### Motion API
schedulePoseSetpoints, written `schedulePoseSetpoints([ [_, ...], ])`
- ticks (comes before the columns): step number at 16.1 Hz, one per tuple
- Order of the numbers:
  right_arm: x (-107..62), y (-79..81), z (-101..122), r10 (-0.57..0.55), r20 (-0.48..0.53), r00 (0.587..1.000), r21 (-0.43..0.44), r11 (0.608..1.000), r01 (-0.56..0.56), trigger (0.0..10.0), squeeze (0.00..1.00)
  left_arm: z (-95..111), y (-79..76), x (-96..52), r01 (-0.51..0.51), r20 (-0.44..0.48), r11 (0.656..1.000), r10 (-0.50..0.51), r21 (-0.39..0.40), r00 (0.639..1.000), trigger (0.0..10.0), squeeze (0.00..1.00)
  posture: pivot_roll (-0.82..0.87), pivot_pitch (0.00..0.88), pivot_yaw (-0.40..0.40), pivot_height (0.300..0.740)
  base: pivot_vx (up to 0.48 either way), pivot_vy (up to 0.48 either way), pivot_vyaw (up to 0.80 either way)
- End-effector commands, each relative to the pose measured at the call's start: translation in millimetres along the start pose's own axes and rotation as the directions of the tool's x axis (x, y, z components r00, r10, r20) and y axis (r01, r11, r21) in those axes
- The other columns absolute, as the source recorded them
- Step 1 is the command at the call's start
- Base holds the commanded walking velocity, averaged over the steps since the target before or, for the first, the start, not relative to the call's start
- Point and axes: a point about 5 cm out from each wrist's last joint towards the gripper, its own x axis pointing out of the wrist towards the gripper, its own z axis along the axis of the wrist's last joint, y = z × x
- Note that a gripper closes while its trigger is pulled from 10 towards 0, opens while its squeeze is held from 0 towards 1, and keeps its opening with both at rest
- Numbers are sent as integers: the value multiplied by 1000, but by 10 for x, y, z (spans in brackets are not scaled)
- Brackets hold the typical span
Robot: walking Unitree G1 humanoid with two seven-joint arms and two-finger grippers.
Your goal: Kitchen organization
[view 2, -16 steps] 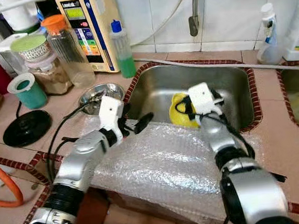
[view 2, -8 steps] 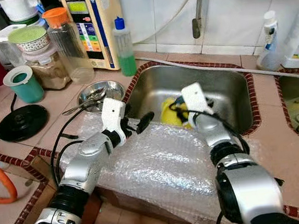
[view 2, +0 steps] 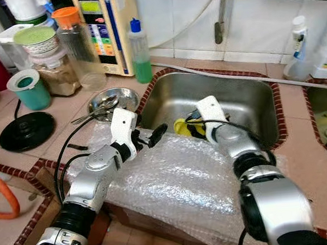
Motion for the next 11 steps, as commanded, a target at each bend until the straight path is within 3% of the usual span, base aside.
schedulePoseSetpoints([
  [1,-11,-87,149,-35,33,999,4,999,35,10000,1000,-24,-12,-1,14,-16,1000,-13,19,1000,10000,0,51,0,43,740,0,0,0],
  [2,-46,-225,264,-174,95,980,-85,980,182,10000,1000,-25,-9,-5,12,-17,1000,-12,23,1000,10000,0,51,0,46,740,0,0,0],
  [3,-53,-243,323,-190,127,974,-86,976,202,10000,1000,-29,1,-7,5,-21,1000,-4,21,1000,10000,0,52,0,52,740,0,0,0],
  [4,-37,-184,326,-121,126,985,-26,992,125,10000,1000,-30,6,-8,3,-21,1000,-2,18,1000,10000,0,52,0,52,740,0,0,0],
  [6,-46,-183,384,-167,205,964,36,986,163,10000,1000,-38,5,-9,7,-25,1000,-7,17,1000,10000,0,47,0,58,740,0,0,0],
  [8,-25,-139,248,-159,141,977,61,987,152,10000,1000,-41,-23,1,19,-30,1000,-19,20,999,10000,0,46,0,63,740,0,0,0],
  [9,-9,-83,171,-101,96,990,78,993,94,10000,1000,-45,-28,2,23,-34,999,-23,23,999,10000,0,46,0,65,740,0,0,0],
  [10,-2,-44,74,-64,32,997,7,998,64,10000,1000,-53,-28,-2,26,-39,999,-25,23,999,10000,0,43,0,68,740,0,0,0],
  [11,-10,-69,39,-78,10,997,-8,997,78,10000,1000,-59,-26,-6,29,-44,999,-28,25,999,10000,0,42,0,69,740,0,0,0],
])
